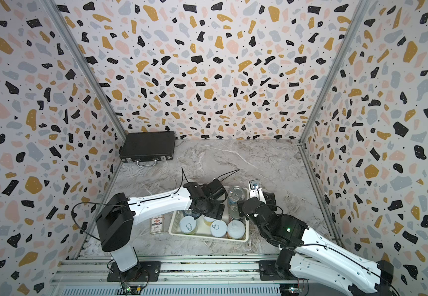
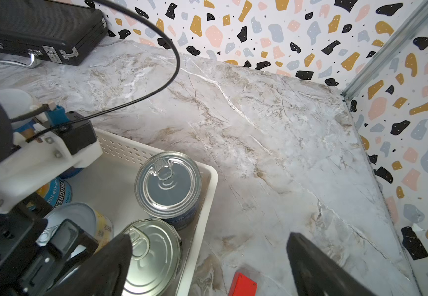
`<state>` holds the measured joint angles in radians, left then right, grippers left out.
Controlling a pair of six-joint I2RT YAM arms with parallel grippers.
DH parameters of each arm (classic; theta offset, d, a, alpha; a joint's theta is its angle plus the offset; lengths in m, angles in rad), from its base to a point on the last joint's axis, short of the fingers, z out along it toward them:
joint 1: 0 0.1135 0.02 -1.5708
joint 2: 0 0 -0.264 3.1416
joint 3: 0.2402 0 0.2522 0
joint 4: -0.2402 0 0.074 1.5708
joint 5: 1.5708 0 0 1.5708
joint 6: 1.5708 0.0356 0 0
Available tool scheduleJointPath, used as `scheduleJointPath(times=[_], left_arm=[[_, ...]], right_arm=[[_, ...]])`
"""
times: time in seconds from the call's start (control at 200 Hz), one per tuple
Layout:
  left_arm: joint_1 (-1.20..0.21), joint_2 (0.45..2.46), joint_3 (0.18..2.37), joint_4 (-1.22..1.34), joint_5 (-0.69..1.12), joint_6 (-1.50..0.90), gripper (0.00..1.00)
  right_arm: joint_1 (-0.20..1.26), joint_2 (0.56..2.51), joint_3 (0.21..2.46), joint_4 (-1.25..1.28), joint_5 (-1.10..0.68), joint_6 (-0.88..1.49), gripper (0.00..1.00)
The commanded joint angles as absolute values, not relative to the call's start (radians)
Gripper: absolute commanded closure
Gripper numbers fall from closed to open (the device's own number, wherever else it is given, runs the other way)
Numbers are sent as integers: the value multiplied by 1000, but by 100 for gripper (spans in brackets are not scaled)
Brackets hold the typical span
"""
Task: Put the canned food in the basket
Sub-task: Place the canned food in the basket, then reset both arms
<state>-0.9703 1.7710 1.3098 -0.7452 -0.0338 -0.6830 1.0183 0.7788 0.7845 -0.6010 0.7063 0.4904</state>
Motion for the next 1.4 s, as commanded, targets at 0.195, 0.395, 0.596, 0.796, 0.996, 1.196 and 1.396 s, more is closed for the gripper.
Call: scheduleJointPath(times=[0.195,0.395,0.596,0.796,0.996,1.196,1.396], left_arm=[[-951,1605,1245,-669,-138,-574,0],[-951,1337,1079,-455,-232,-455,0],[-944,984,825,-258,-760,-308,0],[-830,786,501,168,-838,-68,1],[-649,826,311,415,-875,-20,1],[-532,790,138,681,-819,37,0],[-282,1131,162,865,-772,-62,0]], right_arm=[[1014,746,775,-570,732,439,0],[1012,734,738,-469,873,376,0],[927,721,637,-266,1043,268,0],[749,621,480,-58,1108,189,0],[598,667,364,197,1045,-2,0],[356,1011,299,522,941,5,0],[239,1382,305,933,877,-106,1]])
